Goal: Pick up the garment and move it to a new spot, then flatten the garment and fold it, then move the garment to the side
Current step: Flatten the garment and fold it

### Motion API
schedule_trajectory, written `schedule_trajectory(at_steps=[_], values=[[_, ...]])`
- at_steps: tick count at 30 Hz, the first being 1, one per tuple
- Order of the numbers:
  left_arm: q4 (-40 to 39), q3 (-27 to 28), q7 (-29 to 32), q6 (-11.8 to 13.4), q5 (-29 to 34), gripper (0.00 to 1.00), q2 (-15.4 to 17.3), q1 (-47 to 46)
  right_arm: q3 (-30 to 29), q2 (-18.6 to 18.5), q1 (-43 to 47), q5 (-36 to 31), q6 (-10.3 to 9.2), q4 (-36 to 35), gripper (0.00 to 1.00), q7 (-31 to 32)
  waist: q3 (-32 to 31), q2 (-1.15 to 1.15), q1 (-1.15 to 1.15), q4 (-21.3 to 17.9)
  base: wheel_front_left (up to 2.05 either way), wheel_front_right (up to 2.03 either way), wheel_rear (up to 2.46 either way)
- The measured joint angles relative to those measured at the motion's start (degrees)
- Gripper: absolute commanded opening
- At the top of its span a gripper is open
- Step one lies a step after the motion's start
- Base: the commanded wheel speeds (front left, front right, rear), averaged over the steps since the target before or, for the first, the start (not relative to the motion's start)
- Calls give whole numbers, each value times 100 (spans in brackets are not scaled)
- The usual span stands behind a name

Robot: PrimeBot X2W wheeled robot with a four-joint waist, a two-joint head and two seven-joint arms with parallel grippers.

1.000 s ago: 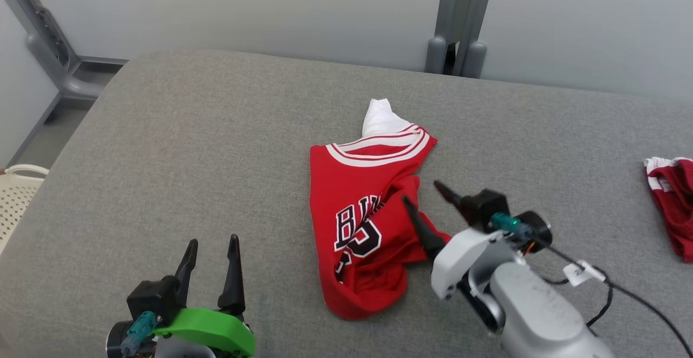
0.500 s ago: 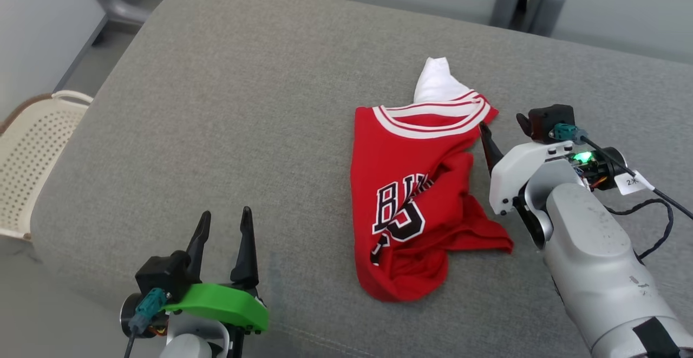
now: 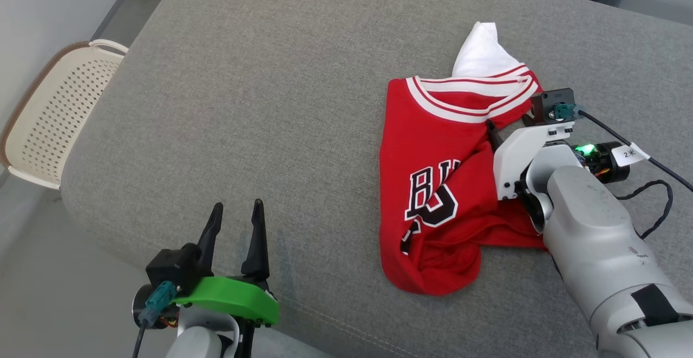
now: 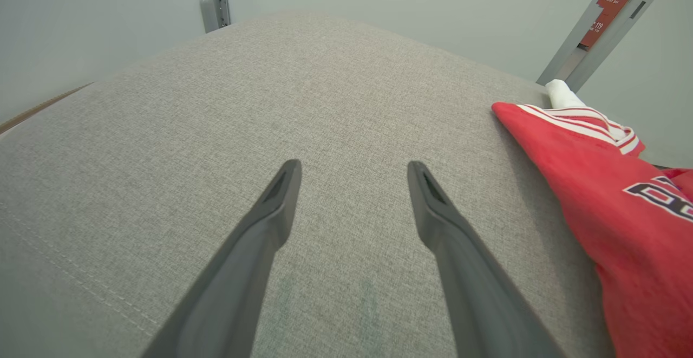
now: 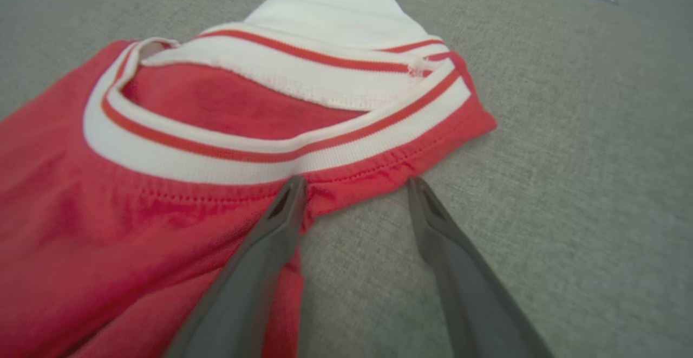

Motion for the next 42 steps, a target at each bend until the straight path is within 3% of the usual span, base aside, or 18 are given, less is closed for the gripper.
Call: schedule_trajectory(at_steps=[1, 14, 26, 32, 37, 40, 42], values=[[12, 18, 0, -9, 14, 100, -20, -6, 21, 8, -42, 9, 0, 47, 0, -21, 12, 0, 0, -1, 0, 0, 0], [97, 265, -8, -131, 219, 100, -108, -4, 422, -8, -429, 141, 1, 185, 0, -592, -126, 0, 0, -257, 0, 0, 0], [145, 366, -8, -188, 330, 100, -140, 128, 282, -689, -1062, 41, 2, -114, 0, -1080, -474, 0, 0, -451, 0, 0, 0], [132, 365, -8, -207, 388, 100, -136, 155, 236, -471, -1138, -186, 1, -503, 0, -1234, -611, 0, 0, -512, 0, 0, 0], [132, 332, -8, -233, 410, 100, -113, 172, 798, 25, -610, -183, 2, -753, 0, -1282, -681, 0, 0, -481, 0, 0, 0], [142, 287, -8, -254, 411, 100, -110, 172, 1310, 80, -175, 23, 2, -800, 0, -1284, -687, 0, 0, -428, 0, 0, 0], [158, 241, -7, -264, 413, 100, -109, 170, 1970, 68, 138, 498, 1, -981, 0, -1291, -680, 0, 0, -377, 0, 0, 0]])
